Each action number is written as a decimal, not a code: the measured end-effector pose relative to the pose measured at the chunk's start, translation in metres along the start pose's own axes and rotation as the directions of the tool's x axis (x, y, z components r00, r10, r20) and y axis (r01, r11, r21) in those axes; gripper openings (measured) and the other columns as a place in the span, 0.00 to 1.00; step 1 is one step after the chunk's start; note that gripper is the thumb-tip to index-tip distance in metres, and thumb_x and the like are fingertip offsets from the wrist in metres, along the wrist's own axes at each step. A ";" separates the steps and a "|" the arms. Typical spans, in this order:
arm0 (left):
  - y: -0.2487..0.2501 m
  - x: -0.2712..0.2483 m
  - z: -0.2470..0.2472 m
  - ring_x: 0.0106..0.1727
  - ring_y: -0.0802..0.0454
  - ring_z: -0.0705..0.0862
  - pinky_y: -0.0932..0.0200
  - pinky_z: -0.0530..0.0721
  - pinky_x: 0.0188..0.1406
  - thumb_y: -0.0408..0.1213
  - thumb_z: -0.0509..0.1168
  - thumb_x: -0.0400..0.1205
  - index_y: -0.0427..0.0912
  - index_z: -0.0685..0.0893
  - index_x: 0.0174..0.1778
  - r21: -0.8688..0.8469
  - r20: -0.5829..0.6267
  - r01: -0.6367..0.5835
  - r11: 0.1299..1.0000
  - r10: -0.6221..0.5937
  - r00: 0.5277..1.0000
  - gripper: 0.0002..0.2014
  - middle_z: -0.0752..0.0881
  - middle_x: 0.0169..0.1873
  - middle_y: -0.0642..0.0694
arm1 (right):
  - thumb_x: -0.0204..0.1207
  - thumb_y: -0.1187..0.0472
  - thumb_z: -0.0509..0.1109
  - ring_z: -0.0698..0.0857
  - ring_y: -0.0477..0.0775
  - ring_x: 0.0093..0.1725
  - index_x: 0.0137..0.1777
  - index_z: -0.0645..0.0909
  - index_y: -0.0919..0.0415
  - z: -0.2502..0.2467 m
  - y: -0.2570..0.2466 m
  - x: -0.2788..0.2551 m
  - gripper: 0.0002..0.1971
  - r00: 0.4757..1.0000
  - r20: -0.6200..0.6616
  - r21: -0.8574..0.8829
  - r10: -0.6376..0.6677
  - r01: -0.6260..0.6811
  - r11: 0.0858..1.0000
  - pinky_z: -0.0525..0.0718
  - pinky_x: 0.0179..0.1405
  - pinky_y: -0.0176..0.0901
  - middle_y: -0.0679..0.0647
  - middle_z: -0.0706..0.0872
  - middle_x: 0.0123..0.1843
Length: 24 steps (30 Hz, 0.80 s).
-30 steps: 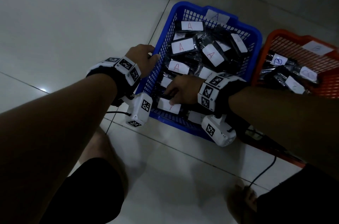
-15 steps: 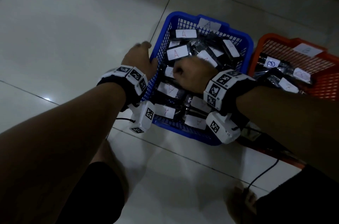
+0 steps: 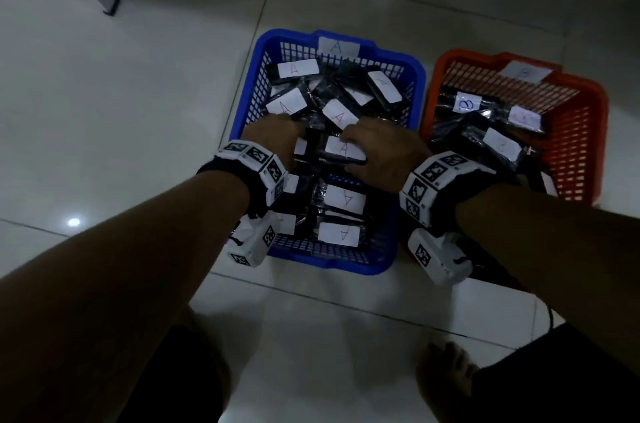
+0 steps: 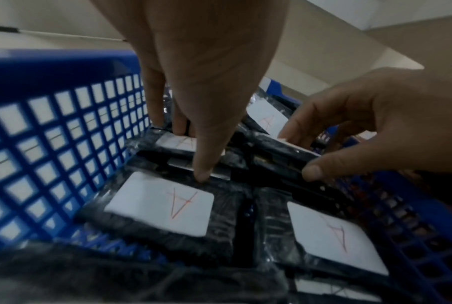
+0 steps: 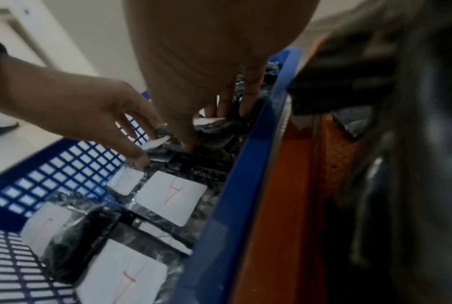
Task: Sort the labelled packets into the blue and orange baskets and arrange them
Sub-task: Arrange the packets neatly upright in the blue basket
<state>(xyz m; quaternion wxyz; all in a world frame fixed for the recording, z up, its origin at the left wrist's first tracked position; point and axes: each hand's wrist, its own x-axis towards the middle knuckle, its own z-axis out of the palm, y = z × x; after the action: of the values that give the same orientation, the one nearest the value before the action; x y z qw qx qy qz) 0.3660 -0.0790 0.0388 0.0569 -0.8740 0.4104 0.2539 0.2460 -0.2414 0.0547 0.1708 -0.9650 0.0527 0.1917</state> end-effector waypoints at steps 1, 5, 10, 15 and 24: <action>0.002 0.002 -0.001 0.49 0.43 0.85 0.61 0.75 0.33 0.35 0.77 0.68 0.39 0.89 0.51 0.029 0.035 -0.001 1.000 0.000 0.999 0.16 0.86 0.49 0.38 | 0.73 0.48 0.73 0.77 0.54 0.65 0.69 0.74 0.51 0.001 0.001 0.000 0.25 1.000 -0.009 0.019 0.001 -0.001 1.000 0.78 0.58 0.46 0.51 0.78 0.66; 0.002 0.008 -0.004 0.48 0.45 0.86 0.65 0.72 0.34 0.36 0.80 0.65 0.39 0.88 0.51 -0.008 0.063 0.005 1.000 -0.005 0.998 0.19 0.86 0.49 0.42 | 0.69 0.53 0.76 0.78 0.56 0.60 0.62 0.75 0.52 0.003 0.002 0.001 0.22 0.999 -0.012 0.034 -0.035 0.035 0.999 0.79 0.56 0.48 0.52 0.78 0.61; -0.007 0.007 -0.010 0.54 0.45 0.84 0.56 0.83 0.54 0.43 0.76 0.70 0.47 0.82 0.59 -0.068 0.131 0.043 0.997 -0.034 0.991 0.22 0.85 0.53 0.46 | 0.68 0.56 0.76 0.77 0.55 0.58 0.58 0.75 0.52 0.006 0.002 0.001 0.20 0.999 0.008 0.049 -0.033 0.032 0.998 0.78 0.54 0.48 0.51 0.78 0.58; -0.011 -0.001 -0.019 0.49 0.46 0.83 0.61 0.77 0.43 0.46 0.80 0.66 0.40 0.84 0.54 -0.117 0.145 -0.014 0.993 0.031 0.989 0.24 0.85 0.48 0.44 | 0.66 0.48 0.76 0.79 0.52 0.55 0.60 0.74 0.51 -0.007 0.002 0.002 0.25 1.000 0.004 0.112 0.013 -0.013 0.994 0.80 0.49 0.45 0.49 0.80 0.57; -0.011 0.006 -0.006 0.41 0.55 0.79 0.69 0.72 0.28 0.50 0.83 0.62 0.42 0.85 0.52 -0.061 0.415 -0.003 0.998 0.028 0.910 0.27 0.83 0.42 0.51 | 0.63 0.42 0.76 0.80 0.51 0.56 0.65 0.73 0.48 -0.016 0.005 -0.001 0.31 0.994 -0.021 0.185 0.105 -0.099 0.978 0.80 0.51 0.45 0.48 0.79 0.59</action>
<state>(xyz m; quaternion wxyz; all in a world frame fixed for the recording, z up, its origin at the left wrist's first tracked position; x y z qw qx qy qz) 0.3796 -0.0775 0.0401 0.1151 -0.7981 0.3883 0.4462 0.2493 -0.2517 0.0672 0.2483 -0.9440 0.1222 0.1795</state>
